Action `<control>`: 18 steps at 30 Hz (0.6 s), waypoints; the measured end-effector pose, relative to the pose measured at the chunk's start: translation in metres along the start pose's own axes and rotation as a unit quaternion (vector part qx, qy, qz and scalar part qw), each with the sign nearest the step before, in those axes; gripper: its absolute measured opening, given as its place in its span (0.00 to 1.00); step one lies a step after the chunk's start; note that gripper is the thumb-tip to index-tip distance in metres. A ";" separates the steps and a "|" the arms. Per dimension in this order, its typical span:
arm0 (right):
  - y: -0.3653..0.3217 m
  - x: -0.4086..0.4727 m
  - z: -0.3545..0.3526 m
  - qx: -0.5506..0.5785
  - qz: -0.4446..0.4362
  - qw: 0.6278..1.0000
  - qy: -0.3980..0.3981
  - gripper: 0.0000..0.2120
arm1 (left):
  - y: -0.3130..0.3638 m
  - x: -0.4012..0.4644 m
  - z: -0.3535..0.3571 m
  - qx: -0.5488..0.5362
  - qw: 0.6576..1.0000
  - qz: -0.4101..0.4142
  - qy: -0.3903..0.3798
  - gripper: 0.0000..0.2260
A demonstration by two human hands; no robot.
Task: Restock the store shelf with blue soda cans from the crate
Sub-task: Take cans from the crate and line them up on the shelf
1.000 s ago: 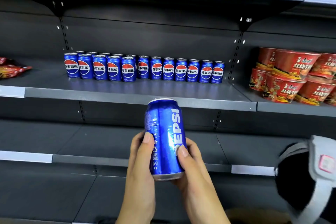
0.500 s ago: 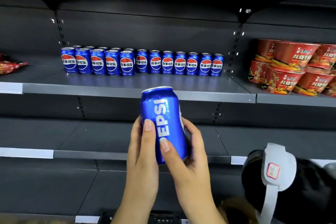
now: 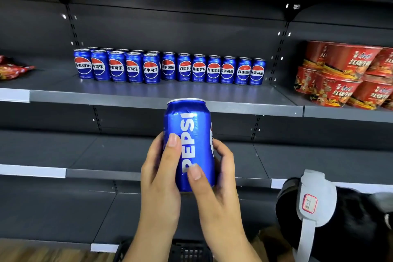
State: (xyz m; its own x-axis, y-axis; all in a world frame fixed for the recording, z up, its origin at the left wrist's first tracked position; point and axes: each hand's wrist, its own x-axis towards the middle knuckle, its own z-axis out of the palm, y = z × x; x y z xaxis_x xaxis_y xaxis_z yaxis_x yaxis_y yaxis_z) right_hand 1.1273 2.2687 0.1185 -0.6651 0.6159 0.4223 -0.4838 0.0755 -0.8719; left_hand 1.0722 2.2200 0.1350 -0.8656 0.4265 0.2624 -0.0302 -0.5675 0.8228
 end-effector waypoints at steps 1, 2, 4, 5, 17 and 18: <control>-0.001 0.000 0.000 0.001 0.003 1.000 -0.003 0.36 | 0.001 0.000 -0.001 -0.003 1.000 -0.008 0.004 0.23; -0.003 0.001 0.000 0.004 0.007 1.000 -0.004 0.38 | 0.002 0.001 -0.001 -0.003 1.000 -0.018 0.008 0.26; -0.004 0.001 0.000 0.013 0.009 1.000 0.001 0.38 | 0.005 0.002 -0.001 -0.005 0.999 -0.035 0.016 0.29; -0.004 0.001 0.000 0.018 0.006 1.000 0.003 0.37 | 0.006 0.002 -0.001 -0.010 0.999 -0.039 0.019 0.29; -0.001 0.000 0.007 -0.002 -0.054 0.998 0.019 0.27 | 0.016 0.002 0.004 0.049 0.998 -0.009 -0.031 0.25; -0.001 -0.001 0.008 -0.027 -0.057 0.998 0.017 0.29 | 0.017 0.002 0.004 0.042 0.998 -0.005 -0.045 0.22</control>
State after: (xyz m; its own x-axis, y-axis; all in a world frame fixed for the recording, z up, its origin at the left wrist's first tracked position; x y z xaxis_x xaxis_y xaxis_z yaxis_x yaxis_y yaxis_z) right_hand 1.1237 2.2620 0.1211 -0.5873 0.6263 0.5126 -0.5238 0.1888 -0.8307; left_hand 1.0722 2.2144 0.1516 -0.8174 0.4954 0.2939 0.0059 -0.5030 0.8643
